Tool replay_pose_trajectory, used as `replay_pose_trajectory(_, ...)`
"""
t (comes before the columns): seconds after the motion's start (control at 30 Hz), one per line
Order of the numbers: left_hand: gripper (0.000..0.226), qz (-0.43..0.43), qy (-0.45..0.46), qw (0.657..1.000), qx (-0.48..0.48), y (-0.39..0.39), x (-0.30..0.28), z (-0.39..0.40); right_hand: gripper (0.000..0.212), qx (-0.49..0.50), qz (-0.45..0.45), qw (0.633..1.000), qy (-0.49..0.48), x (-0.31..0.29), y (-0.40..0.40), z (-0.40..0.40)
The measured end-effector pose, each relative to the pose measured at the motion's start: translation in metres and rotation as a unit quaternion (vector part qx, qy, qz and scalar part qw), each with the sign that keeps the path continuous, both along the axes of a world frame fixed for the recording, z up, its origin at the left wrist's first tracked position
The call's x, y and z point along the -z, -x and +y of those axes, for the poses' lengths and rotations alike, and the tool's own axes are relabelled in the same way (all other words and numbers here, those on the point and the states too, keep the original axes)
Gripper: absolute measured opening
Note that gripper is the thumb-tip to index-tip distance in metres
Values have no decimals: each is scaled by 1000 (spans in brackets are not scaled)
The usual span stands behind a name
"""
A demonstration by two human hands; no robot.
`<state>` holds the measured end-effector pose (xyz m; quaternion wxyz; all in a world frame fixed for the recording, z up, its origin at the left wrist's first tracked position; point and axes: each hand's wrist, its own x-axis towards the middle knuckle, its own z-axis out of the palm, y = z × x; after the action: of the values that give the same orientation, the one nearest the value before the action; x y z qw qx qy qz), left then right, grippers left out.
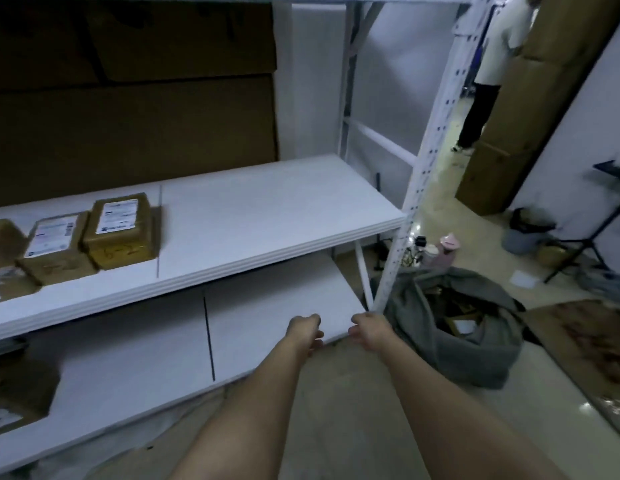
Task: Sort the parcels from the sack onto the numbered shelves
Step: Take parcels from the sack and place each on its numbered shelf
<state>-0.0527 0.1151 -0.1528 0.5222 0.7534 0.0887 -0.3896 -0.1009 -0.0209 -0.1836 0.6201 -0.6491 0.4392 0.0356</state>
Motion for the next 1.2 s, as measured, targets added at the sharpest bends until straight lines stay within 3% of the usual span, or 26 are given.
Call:
replay_pose_trajectory(0.27,17,-8,-27,997,75,44,9,-144,9,76,39,995,52,22,65,-140)
replay_pose_trajectory(0.43,35,-4,-30,992,123,48,18,-223,7,102,47,993,27,36,77,-204)
replay_pose_trajectory(0.7,38,49,-7,992,118,10,47,-358,34,115,73,991,-2,62,47,-329)
replay_pose_trajectory(1.07,30,62,-36,982,173,-58,66,-511,14,109,109,988,5,71,1,-477)
replay_pose_trajectory(1.2,22,22,-51,981,187,-73,75,-561,25,67,109,991,42,80,-16,-533)
